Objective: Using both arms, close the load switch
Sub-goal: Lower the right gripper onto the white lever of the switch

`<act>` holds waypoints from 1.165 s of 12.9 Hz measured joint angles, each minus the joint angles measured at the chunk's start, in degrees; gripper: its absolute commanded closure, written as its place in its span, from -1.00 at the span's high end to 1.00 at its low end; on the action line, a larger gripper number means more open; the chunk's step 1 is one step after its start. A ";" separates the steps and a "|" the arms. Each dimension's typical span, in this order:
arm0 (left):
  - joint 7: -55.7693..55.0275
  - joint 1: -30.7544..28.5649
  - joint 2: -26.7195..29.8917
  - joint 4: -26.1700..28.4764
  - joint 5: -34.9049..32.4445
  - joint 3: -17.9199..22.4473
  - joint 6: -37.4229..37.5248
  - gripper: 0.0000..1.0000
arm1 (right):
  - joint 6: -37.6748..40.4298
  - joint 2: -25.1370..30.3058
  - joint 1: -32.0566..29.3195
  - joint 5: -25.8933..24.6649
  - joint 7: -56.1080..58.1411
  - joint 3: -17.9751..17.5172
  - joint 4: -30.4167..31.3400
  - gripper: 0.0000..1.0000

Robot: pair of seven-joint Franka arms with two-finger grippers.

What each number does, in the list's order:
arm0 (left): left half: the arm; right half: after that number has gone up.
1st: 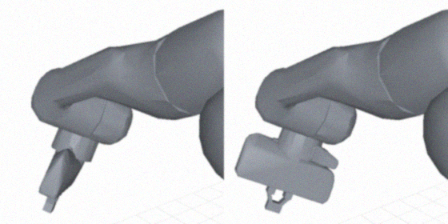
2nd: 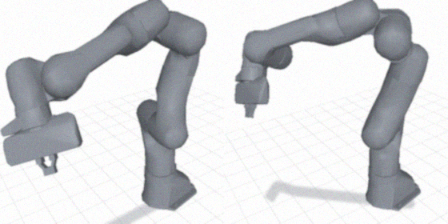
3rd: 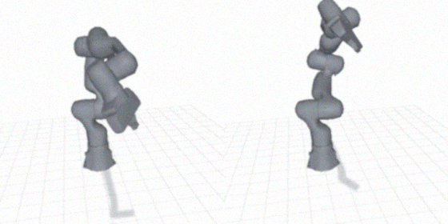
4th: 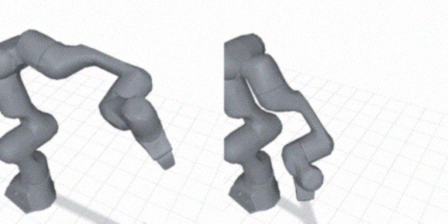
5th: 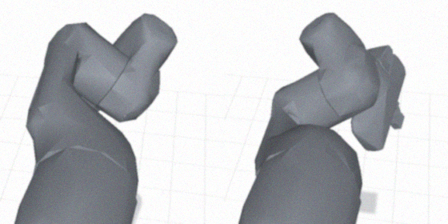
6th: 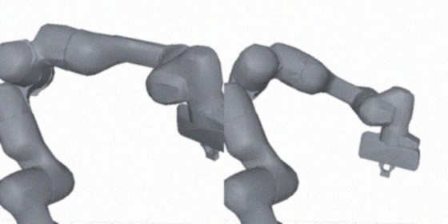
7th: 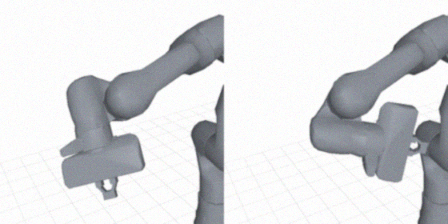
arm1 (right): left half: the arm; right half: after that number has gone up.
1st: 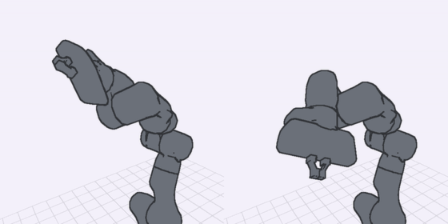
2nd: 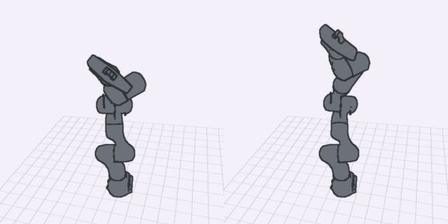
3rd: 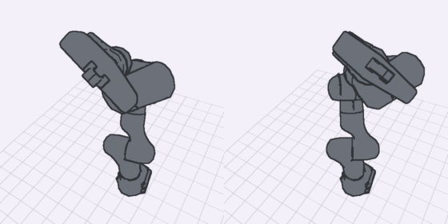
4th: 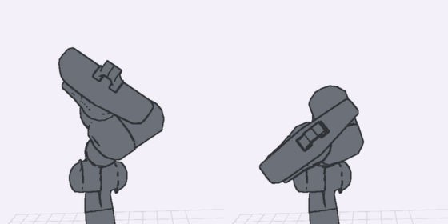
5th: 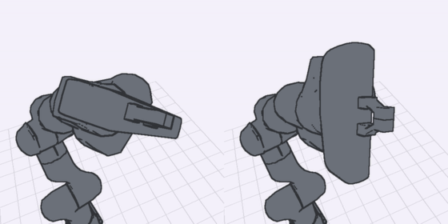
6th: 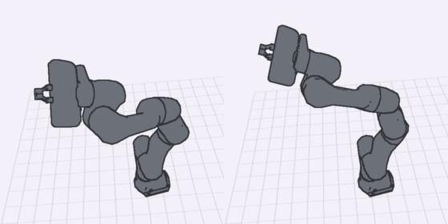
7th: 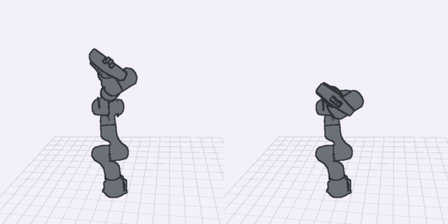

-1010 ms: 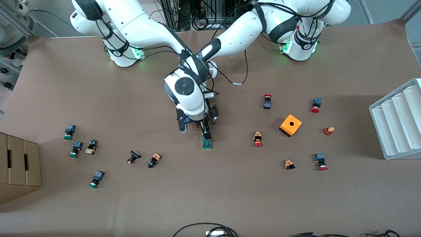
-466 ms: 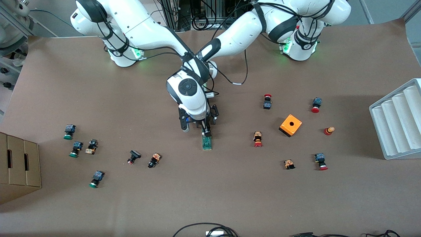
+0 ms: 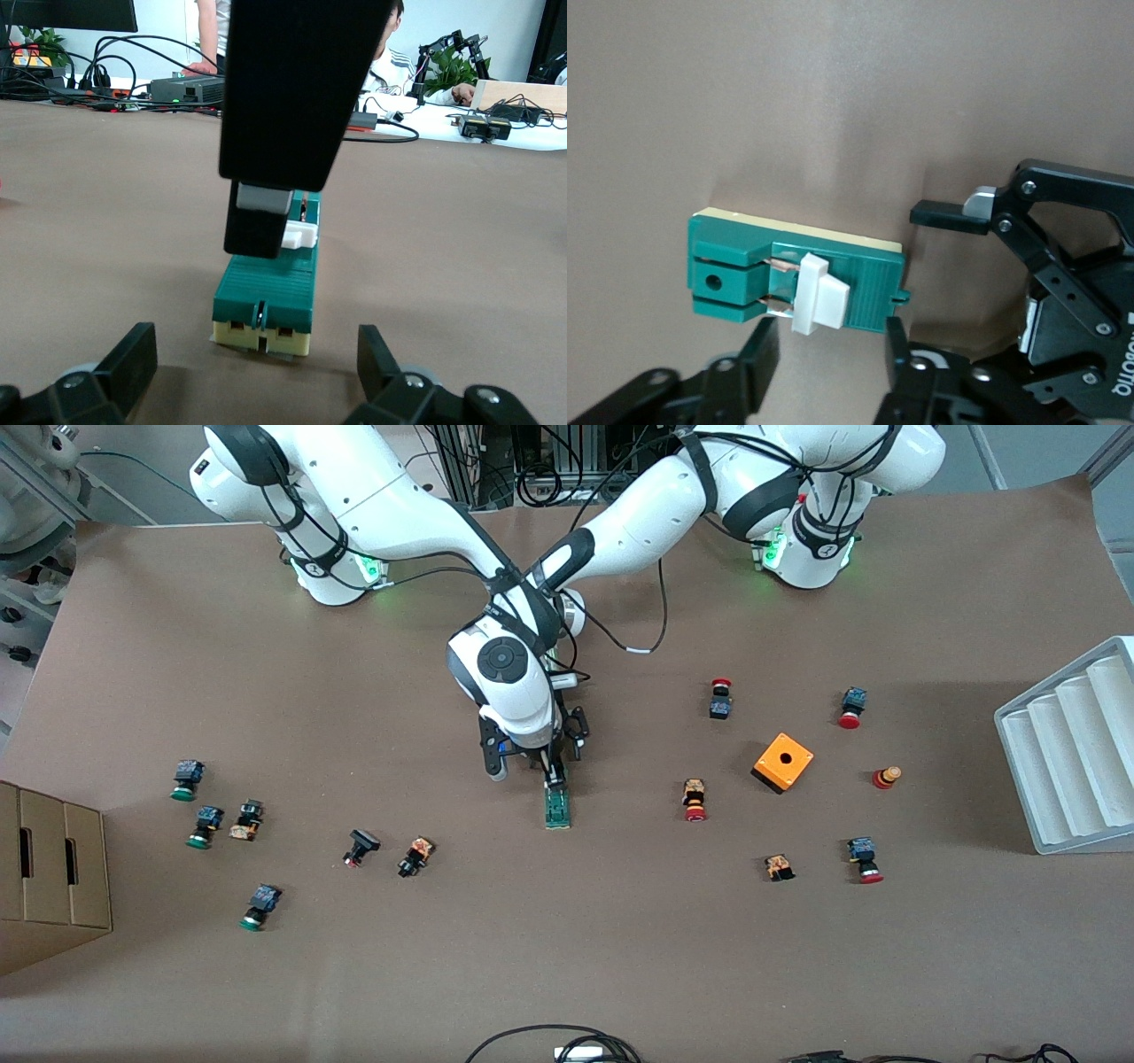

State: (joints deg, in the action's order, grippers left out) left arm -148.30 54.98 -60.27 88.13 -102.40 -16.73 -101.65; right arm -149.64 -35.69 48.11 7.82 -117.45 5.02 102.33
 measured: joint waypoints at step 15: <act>0.00 0.09 -0.03 0.00 -0.04 0.10 0.03 1.00 | -3.97 -0.03 0.17 -1.47 0.55 0.23 2.69 -0.03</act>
State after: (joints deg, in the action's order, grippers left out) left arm -148.30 55.08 -60.30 88.13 -102.44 -16.63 -101.61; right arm -153.61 -35.72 48.28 6.35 -116.90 5.24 105.01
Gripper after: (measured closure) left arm 0.000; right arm 0.498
